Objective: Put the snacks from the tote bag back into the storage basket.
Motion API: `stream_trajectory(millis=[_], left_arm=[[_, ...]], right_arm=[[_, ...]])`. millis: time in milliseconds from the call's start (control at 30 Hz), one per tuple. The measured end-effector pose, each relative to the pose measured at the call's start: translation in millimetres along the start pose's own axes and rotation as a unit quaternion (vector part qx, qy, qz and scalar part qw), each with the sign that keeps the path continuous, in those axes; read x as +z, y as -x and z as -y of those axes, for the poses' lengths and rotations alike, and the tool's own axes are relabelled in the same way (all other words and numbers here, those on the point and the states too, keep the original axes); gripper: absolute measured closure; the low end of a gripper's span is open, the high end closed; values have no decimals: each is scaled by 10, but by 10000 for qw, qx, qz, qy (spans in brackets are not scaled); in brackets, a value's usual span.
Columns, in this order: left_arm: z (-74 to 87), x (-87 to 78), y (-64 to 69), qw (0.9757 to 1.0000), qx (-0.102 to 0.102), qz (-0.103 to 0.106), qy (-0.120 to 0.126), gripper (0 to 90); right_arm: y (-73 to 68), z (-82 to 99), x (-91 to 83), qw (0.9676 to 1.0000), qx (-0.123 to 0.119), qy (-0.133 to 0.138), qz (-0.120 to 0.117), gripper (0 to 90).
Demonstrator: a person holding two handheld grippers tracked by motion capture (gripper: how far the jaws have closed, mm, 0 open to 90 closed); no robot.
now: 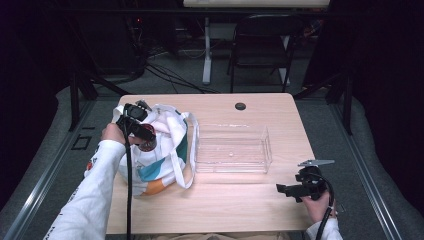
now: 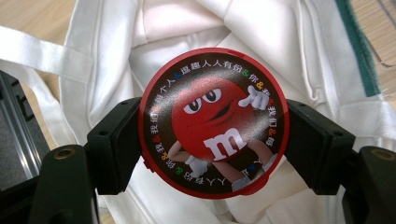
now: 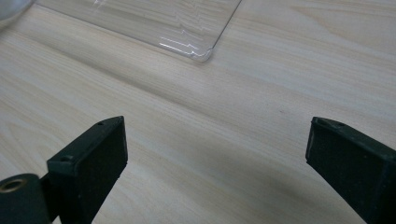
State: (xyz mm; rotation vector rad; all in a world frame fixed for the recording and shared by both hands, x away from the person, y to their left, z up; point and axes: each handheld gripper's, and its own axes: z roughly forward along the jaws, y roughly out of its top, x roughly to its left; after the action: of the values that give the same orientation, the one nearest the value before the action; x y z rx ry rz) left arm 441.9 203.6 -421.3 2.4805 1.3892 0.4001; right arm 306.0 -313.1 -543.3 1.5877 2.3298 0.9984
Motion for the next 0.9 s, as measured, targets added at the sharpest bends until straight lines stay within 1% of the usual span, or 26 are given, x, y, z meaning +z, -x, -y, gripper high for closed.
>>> stream_trajectory(millis=[67,267,400,667,900], left_arm=[[-16,-25,6,10000,24,-32,13,258],[-67,-90,6,10000,57,-28,32,258],[-106,-136,17,9999,78,-50,101,258],[-192,-220,61,9997,198,-21,150,258],[-253,-290,90,9995,204,27,240,258]], right_arm=[[-1,1,1,10000,9,13,-3,53],[3,0,-1,10000,13,9,-19,54],[3,-1,1,10000,6,-4,-14,54],[6,0,0,10000,36,-5,-14,57],[6,0,-3,10000,41,15,-27,57]])
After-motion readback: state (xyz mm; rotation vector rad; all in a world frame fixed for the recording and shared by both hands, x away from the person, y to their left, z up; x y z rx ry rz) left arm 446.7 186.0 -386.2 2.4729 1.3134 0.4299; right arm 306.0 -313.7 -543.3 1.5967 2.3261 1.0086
